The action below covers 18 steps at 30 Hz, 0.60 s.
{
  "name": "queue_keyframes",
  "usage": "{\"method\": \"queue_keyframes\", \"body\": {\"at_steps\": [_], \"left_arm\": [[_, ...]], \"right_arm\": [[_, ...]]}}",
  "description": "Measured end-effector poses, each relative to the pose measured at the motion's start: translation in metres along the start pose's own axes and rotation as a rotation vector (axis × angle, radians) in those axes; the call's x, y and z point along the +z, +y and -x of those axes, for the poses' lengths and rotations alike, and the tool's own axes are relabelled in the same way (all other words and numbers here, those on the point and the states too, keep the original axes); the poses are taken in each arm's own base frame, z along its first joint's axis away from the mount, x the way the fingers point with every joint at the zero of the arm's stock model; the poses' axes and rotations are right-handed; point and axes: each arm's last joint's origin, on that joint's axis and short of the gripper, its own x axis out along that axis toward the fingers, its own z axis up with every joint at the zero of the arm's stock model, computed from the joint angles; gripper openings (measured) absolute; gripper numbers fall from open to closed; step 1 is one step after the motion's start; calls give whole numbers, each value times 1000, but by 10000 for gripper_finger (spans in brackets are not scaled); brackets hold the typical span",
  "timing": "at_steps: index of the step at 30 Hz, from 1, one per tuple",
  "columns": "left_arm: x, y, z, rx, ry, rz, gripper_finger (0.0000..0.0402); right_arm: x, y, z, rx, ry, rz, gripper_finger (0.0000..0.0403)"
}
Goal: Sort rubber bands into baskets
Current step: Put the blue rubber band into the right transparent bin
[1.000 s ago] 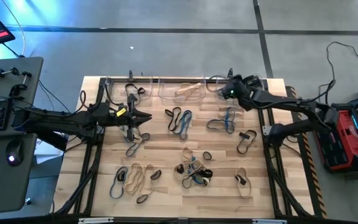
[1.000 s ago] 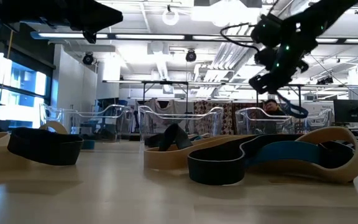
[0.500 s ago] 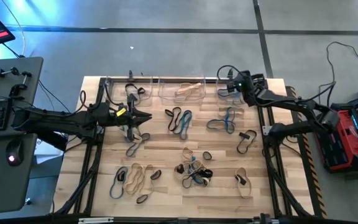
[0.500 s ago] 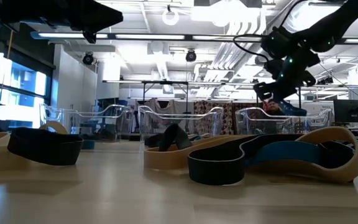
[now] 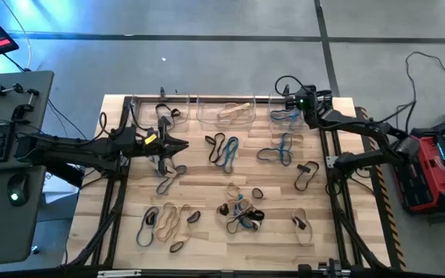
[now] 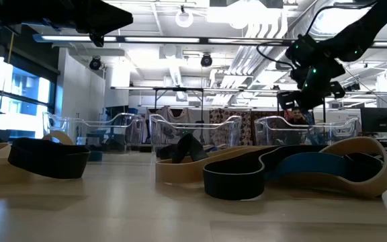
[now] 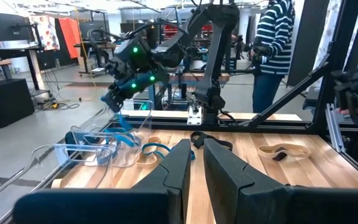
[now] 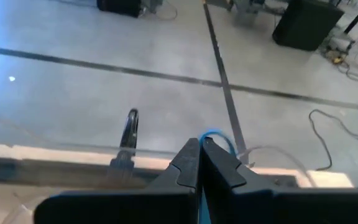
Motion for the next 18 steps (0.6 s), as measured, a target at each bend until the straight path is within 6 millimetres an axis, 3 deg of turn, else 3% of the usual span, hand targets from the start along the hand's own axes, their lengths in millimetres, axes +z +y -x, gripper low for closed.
{"method": "queue_keyframes", "body": {"at_steps": [9, 18], "left_arm": [[0, 0, 0, 0, 1, 0, 35], [0, 0, 0, 0, 1, 0, 35]], "right_arm": [[-24, 20, -18, 96, 113, 22, 0], [-29, 31, -17, 332, 194, 16, 5]]}}
